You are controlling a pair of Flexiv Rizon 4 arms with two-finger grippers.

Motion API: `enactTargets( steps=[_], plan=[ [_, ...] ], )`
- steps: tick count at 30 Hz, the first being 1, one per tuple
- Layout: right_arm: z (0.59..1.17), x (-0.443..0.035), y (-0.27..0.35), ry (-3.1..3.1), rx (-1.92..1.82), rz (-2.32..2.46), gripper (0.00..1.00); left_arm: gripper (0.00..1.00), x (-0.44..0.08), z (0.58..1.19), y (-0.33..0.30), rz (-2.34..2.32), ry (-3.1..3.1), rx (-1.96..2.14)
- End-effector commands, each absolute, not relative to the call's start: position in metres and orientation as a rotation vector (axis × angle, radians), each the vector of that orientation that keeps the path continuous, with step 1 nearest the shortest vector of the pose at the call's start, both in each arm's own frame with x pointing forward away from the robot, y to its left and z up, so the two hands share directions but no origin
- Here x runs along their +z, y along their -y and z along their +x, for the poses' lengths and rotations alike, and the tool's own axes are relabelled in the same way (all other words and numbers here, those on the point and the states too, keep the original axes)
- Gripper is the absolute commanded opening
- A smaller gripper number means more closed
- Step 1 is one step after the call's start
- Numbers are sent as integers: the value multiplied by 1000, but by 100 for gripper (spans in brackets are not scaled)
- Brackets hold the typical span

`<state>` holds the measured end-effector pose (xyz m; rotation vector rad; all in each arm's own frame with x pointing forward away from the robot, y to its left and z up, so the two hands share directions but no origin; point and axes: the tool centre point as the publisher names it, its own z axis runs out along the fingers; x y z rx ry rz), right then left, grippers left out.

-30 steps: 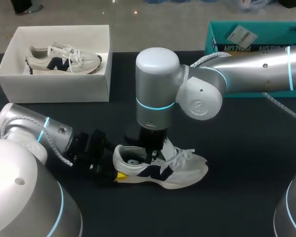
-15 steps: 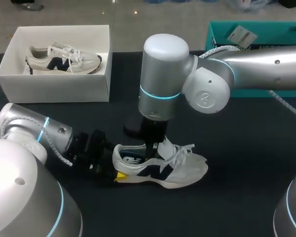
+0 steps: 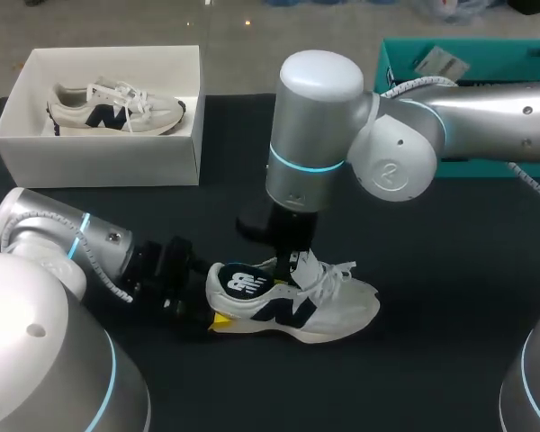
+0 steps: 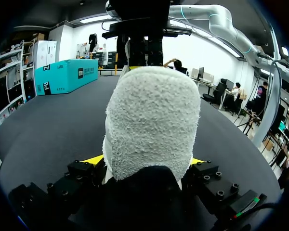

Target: Take the shoe out of the shoebox, open the shoe tongue, remove and reinsert the insole, then place the shoe into the shoebox

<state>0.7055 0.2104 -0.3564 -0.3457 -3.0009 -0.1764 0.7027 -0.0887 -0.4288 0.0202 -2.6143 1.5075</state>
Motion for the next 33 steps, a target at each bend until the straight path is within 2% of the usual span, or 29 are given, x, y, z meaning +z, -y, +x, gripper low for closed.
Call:
enactTargets(
  steps=[1, 7, 29, 31, 33],
  plan=[
    [705, -352, -198, 3002, -251, -396, 0, 0, -432, 702, 90, 21, 2617, 1502],
    [711, -346, -204, 2935, -479, -443, 0, 0, -432, 702, 90, 21, 2617, 1502],
    [714, -338, -229, 2891, -633, -387, 0, 0, -432, 702, 90, 21, 2617, 1502],
    [713, -339, -228, 2887, -631, -388, 42, 0, -432, 702, 90, 21, 2617, 1502],
    [712, -338, -228, 2885, -637, -391, 73, 0, -432, 702, 90, 21, 2617, 1502]
  ],
)
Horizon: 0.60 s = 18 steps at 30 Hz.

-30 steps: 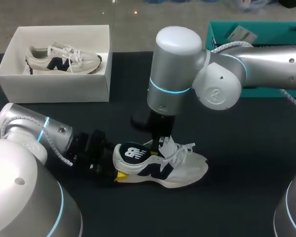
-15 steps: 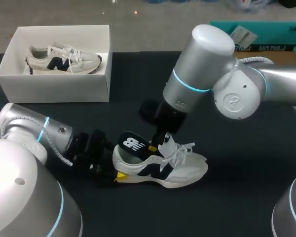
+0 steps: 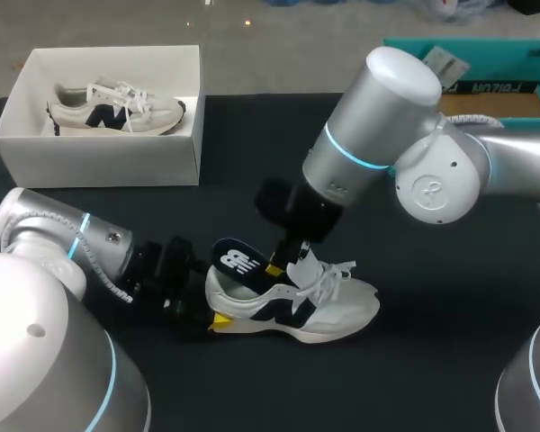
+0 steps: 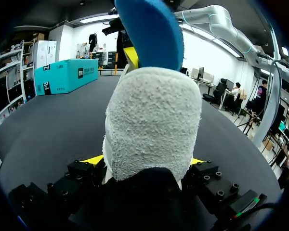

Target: Take the shoe out of the shoebox, open the shoe tongue, remove and reinsert the insole, then place the shoe into the shoebox

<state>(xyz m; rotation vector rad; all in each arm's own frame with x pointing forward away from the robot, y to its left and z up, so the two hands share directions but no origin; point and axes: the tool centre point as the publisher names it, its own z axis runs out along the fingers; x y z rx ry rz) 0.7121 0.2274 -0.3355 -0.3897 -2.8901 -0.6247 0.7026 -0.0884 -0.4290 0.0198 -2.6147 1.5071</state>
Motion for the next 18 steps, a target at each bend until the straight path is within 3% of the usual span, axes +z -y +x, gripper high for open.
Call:
enactTargets(
  steps=[1, 4, 18],
  plan=[
    [712, -337, -228, 2884, -641, -393, 89, 0, -432, 702, 90, 21, 2617, 1502],
    [714, -335, -228, 2885, -647, -393, 100, 0, -432, 702, 90, 21, 2617, 1502],
    [732, -339, -242, 2844, -636, -336, 100, 0, -432, 702, 90, 21, 2617, 1502]
  ],
)
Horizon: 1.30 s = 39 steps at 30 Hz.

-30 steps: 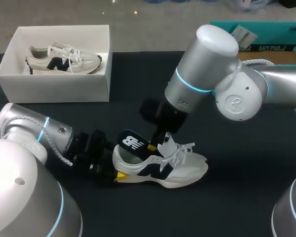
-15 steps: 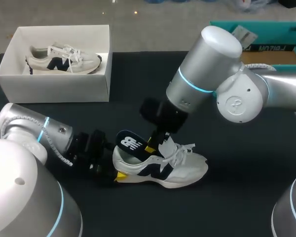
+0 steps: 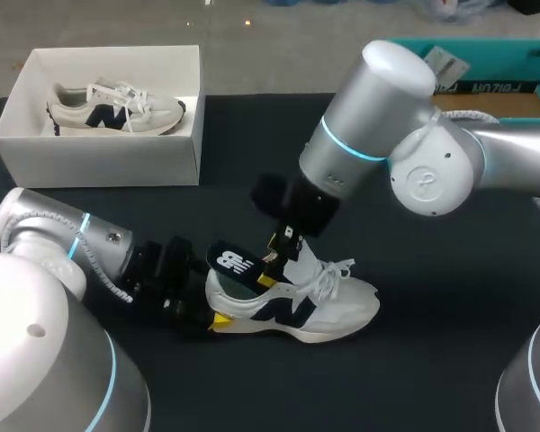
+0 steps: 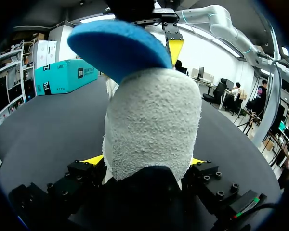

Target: Take the shoe out of the shoebox, open the shoe tongue, remove and reinsert the insole, then place the shoe into the shoebox

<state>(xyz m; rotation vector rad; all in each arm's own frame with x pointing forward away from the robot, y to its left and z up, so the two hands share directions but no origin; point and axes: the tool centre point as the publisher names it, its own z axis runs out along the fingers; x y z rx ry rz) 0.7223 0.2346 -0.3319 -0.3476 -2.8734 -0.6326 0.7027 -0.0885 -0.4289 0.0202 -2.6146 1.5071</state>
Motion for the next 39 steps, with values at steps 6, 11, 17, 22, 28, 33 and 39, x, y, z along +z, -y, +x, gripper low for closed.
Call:
enactTargets(
  steps=[6, 11, 17, 22, 28, 33, 39],
  plan=[
    [733, -339, -250, 2833, -638, -317, 100, 0, -432, 702, 90, 21, 2617, 1502],
    [729, -342, -252, 2822, -632, -297, 100, 0, -432, 702, 90, 21, 2617, 1502],
    [726, -349, -258, 2793, -619, -269, 95, 0, -432, 702, 90, 21, 2617, 1502],
    [722, -355, -260, 2772, -604, -252, 55, 0, -432, 702, 90, 21, 2617, 1502],
    [720, -354, -259, 2774, -606, -252, 37, 0, -432, 702, 90, 21, 2617, 1502],
    [720, -352, -257, 2781, -607, -255, 16, 0, -432, 702, 90, 21, 2617, 1502],
    [727, -345, -255, 2778, -657, -274, 0, 0, -432, 702, 90, 21, 2617, 1502]
  ],
)
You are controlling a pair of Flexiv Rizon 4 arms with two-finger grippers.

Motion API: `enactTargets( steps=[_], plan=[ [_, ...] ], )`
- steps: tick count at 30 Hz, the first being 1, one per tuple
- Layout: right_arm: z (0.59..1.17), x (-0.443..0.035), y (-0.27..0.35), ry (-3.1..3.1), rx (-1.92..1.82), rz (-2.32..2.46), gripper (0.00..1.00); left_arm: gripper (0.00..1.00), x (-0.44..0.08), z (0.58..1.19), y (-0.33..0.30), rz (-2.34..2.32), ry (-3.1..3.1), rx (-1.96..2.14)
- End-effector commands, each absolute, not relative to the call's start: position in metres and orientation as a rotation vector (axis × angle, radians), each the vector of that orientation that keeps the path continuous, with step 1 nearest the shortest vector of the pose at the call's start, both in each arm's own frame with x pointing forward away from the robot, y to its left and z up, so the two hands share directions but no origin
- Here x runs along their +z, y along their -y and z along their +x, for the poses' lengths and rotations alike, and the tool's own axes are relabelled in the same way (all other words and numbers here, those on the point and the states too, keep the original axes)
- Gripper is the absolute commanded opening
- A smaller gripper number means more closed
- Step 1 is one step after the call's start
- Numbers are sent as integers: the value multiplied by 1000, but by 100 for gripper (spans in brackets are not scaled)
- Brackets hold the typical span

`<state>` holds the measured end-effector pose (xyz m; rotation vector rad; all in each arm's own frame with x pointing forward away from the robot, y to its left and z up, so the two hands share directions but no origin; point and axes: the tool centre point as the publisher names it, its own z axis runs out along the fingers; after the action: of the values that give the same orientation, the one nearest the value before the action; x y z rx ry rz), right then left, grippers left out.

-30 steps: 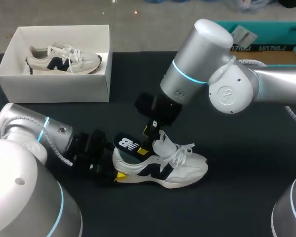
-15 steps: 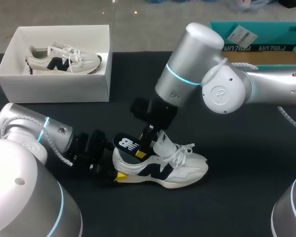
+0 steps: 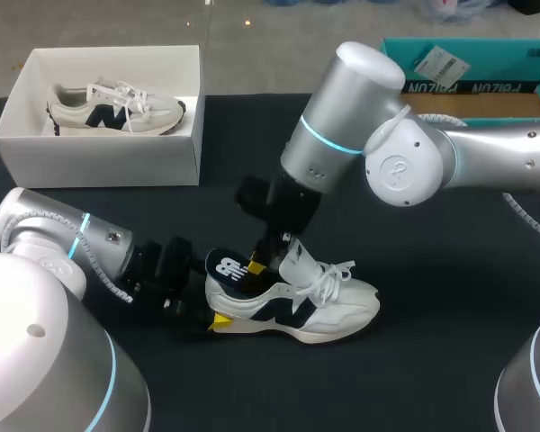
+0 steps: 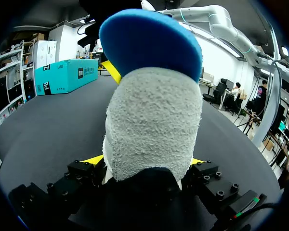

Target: Take the shoe out of the shoebox, open the shoe tongue, remove and reinsert the insole, then place the shoe into the shoebox

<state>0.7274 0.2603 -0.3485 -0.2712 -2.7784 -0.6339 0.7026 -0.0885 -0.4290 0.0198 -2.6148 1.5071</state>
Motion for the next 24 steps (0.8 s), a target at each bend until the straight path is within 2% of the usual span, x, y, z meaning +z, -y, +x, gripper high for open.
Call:
enactTargets(
  steps=[1, 24],
  plan=[
    [728, -344, -255, 2780, -664, -275, 0, 0, -432, 702, 90, 21, 2617, 1502],
    [737, -276, -260, 2722, -1002, -298, 0, 0, -432, 702, 90, 21, 2617, 1502]
  ],
)
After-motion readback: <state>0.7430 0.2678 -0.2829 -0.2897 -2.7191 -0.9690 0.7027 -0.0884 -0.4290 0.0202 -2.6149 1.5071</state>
